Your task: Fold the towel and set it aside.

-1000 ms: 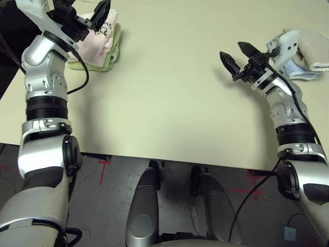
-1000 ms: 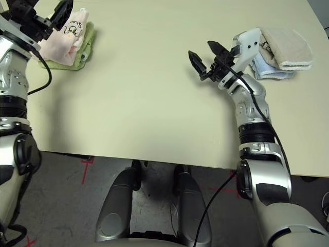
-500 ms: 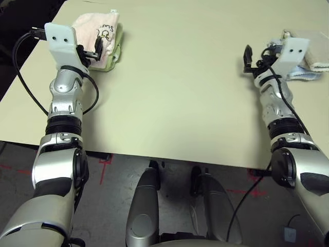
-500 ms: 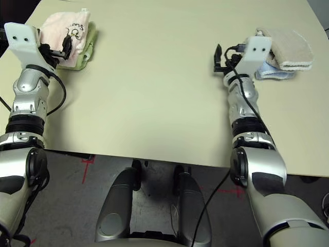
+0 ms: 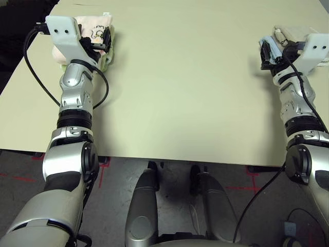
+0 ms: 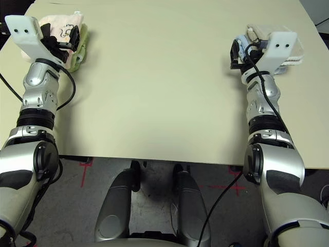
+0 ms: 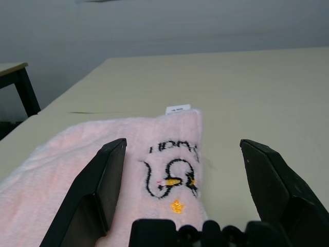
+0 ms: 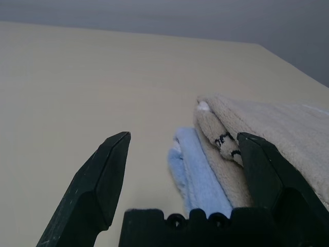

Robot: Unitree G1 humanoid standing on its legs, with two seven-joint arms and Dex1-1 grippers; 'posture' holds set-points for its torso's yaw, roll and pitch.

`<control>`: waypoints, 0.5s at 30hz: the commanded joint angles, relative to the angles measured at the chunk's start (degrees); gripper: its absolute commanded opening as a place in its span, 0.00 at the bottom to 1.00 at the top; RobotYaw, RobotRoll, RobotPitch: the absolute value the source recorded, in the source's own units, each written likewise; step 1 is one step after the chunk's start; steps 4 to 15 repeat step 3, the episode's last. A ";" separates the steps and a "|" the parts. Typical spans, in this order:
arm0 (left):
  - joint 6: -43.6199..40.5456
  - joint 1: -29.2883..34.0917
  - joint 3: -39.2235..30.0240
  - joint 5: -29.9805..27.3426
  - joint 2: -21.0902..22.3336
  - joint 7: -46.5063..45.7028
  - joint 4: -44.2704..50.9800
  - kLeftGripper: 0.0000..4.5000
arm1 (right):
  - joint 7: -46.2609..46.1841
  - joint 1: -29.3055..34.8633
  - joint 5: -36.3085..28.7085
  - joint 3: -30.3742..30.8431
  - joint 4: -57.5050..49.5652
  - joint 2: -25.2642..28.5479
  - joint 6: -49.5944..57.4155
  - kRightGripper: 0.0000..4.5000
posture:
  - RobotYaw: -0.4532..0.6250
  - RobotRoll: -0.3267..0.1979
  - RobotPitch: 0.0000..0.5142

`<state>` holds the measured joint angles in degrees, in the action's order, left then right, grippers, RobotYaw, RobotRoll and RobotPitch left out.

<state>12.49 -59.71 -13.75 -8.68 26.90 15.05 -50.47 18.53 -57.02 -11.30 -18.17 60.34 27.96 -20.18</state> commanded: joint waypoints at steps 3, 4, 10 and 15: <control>-0.72 3.16 1.09 1.63 0.95 0.02 0.66 1.00 | 0.93 0.78 -0.05 0.00 0.79 0.46 0.66 1.00 | 0.42 0.62 0.55; -0.72 3.16 1.09 1.63 0.95 0.02 0.66 1.00 | 0.93 0.78 -0.05 0.00 0.79 0.46 0.66 1.00 | 0.42 0.62 0.55; -0.72 3.16 1.09 1.63 0.95 0.02 0.66 1.00 | 0.93 0.78 -0.05 0.00 0.79 0.46 0.66 1.00 | 0.42 0.62 0.55; -0.72 3.16 1.09 1.63 0.95 0.02 0.66 1.00 | 0.93 0.78 -0.05 0.00 0.79 0.46 0.66 1.00 | 0.42 0.62 0.55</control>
